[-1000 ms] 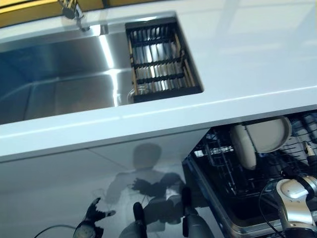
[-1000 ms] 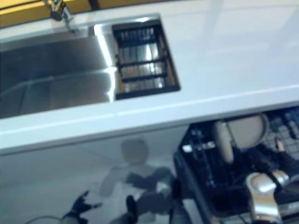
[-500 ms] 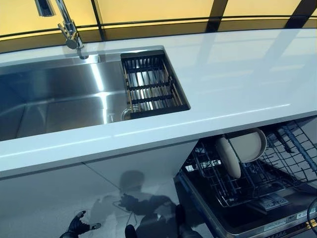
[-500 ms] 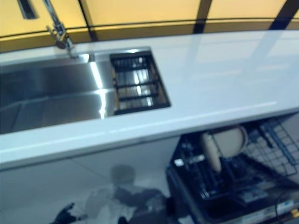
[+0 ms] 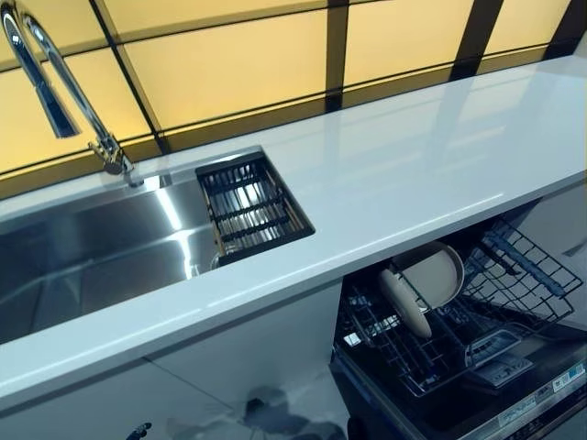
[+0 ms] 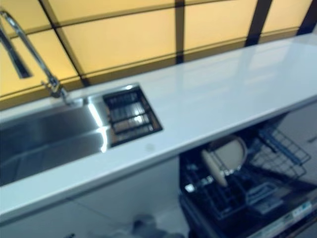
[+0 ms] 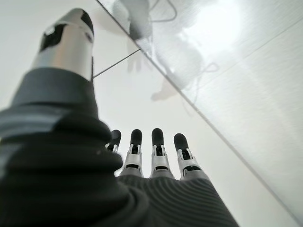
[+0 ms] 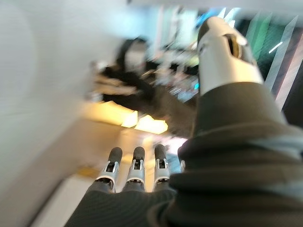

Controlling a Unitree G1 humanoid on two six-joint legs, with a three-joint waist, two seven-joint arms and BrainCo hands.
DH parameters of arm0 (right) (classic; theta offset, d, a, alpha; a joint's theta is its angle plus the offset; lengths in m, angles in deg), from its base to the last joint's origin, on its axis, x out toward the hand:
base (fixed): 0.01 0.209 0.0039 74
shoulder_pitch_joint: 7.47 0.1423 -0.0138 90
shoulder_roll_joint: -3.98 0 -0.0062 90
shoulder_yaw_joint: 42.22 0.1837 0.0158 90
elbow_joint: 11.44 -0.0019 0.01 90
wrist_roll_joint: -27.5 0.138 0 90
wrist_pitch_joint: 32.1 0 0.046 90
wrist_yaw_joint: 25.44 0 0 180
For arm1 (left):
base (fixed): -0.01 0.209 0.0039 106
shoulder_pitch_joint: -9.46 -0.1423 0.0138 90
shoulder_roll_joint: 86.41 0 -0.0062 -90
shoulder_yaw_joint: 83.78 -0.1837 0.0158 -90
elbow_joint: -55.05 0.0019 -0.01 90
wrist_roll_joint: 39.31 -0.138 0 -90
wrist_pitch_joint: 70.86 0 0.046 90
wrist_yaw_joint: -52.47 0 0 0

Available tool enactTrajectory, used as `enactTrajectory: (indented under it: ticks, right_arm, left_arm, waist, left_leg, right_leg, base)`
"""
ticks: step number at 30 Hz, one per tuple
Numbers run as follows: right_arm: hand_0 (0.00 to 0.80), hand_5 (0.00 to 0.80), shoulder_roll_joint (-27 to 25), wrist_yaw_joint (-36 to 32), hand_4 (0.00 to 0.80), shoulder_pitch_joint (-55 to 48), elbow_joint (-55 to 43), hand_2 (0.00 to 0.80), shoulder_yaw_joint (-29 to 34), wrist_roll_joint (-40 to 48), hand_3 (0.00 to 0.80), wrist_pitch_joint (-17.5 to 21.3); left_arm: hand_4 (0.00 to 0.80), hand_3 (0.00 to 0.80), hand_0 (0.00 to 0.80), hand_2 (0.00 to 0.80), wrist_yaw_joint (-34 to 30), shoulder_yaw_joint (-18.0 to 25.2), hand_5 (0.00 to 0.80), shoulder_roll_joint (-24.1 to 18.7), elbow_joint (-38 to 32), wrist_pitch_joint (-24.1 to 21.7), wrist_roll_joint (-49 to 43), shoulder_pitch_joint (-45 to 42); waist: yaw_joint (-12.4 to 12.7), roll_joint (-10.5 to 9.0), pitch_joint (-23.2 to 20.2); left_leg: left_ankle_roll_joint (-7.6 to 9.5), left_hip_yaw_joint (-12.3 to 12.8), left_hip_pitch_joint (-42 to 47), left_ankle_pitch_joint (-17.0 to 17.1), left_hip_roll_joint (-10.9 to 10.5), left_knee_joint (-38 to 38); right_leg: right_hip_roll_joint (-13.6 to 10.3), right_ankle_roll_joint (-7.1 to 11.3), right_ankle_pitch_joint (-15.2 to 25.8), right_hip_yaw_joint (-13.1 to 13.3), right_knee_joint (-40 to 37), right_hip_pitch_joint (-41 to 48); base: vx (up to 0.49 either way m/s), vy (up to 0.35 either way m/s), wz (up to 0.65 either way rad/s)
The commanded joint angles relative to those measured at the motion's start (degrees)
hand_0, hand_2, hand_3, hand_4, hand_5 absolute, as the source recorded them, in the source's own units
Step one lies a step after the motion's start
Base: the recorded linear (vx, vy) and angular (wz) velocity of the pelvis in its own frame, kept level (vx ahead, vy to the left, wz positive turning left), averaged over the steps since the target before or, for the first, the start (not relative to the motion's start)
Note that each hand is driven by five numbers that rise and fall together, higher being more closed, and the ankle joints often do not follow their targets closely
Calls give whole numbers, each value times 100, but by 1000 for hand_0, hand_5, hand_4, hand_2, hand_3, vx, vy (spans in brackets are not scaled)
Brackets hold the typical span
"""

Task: Take plates into dishwasher

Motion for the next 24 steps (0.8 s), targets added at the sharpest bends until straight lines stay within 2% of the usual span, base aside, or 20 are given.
enactTrajectory:
  ticks: [1,2,4,5,6,8,9,10,11,13,16,19,22,24]
  right_arm:
    - [0,0,97,-1520,0,413,283,0,240,2707,0,870]
    - [0,0,164,-1725,0,459,357,0,234,3205,0,941]
    - [0,0,273,-2607,0,569,864,0,261,4627,0,965]
    - [0,0,273,-2691,0,591,911,0,268,4786,0,978]
    - [0,0,299,-3263,0,597,1154,0,323,5291,0,890]
    - [0,0,296,-3913,0,609,1344,0,343,5807,0,630]
    - [0,0,356,-4633,0,653,1464,0,268,6101,0,229]
    - [0,0,375,-4898,0,690,1468,0,188,6196,0,100]
    - [0,0,364,-5159,0,746,1549,0,93,6117,0,-167]
    - [0,0,327,-5385,0,822,1672,0,-4,6053,0,-348]
    - [0,0,218,-5425,0,1052,1929,0,-223,5714,0,-740]
    - [0,0,-76,-5444,0,1189,2431,0,-391,5007,0,-1042]
    - [0,0,-447,-5038,0,1334,2894,0,-566,3664,0,-1312]
    - [0,0,-594,-4851,0,1431,3037,0,-722,3177,0,-1336]
  left_arm:
    - [0,0,0,0,-67,37,0,-239,198,70,-123,272]
    - [0,0,0,0,-81,23,0,-251,191,72,-115,290]
    - [0,0,0,0,-139,-59,0,-323,183,88,-48,423]
    - [0,0,0,0,-138,-73,0,-331,181,82,-37,446]
    - [0,0,0,0,-198,-87,0,-350,185,44,-16,507]
    - [0,0,0,0,-227,-110,0,-343,215,-10,-8,544]
    - [0,0,0,0,-211,-177,0,-253,244,-77,12,568]
    - [0,0,0,0,-194,-214,0,-199,252,-104,32,582]
    - [0,0,0,0,-176,-289,0,-118,277,-115,65,630]
    - [0,0,0,0,-167,-352,0,-27,334,-169,111,696]
    - [0,0,0,0,-120,-483,0,118,396,-174,174,817]
    - [0,0,0,0,-177,-503,0,147,418,-195,178,903]
    - [0,0,0,0,-106,-548,0,207,358,-181,240,933]
    - [0,0,0,0,-74,-525,0,192,252,-109,241,945]
  waist:
    - [-28,65,170]
    - [-35,79,170]
    - [-47,147,196]
    - [-47,162,203]
    - [-54,232,226]
    - [-58,297,244]
    - [-77,418,287]
    - [-97,485,320]
    - [-130,578,372]
    - [-152,681,436]
    - [-166,844,531]
    - [-129,926,557]
    - [-55,983,574]
    - [5,970,590]
  left_leg:
    - [275,-173,-295,66,-122,208]
    - [271,-166,-296,70,-121,206]
    - [257,-165,-322,96,-138,200]
    - [254,-168,-325,101,-141,199]
    - [245,-170,-337,111,-156,201]
    - [238,-171,-347,119,-170,211]
    - [224,-185,-370,138,-189,227]
    - [220,-185,-393,142,-196,251]
    - [216,-189,-445,149,-215,292]
    - [207,-172,-503,153,-218,355]
    - [195,-157,-609,128,-221,523]
    - [157,-173,-721,115,-219,652]
    - [128,-199,-760,136,-197,712]
    - [109,-233,-787,99,-174,784]
  right_leg:
    - [-266,315,-645,-337,904,196]
    - [-268,315,-652,-338,908,187]
    - [-265,307,-701,-316,941,136]
    - [-265,305,-708,-311,948,127]
    - [-274,292,-730,-299,967,104]
    - [-282,277,-754,-289,999,80]
    - [-302,246,-802,-270,1066,21]
    - [-321,225,-840,-264,1123,-29]
    - [-349,202,-889,-245,1211,-120]
    - [-376,161,-959,-247,1320,-209]
    - [-408,91,-1066,-258,1526,-381]
    - [-421,34,-1124,-268,1638,-507]
    - [-418,-29,-1194,-319,1717,-545]
    - [-417,-57,-1293,-390,1820,-569]
  base:
    - [-46,-56,-24]
    - [-68,-27,-23]
    - [-85,-30,-11]
    - [-74,-11,-9]
    - [-58,9,-7]
    - [-59,52,-4]
    - [-77,104,-1]
    - [-117,147,-3]
    - [-102,121,-6]
    - [-81,82,-10]
    - [-43,6,-2]
    - [-15,-22,-5]
    - [41,-62,1]
    - [26,-105,-2]
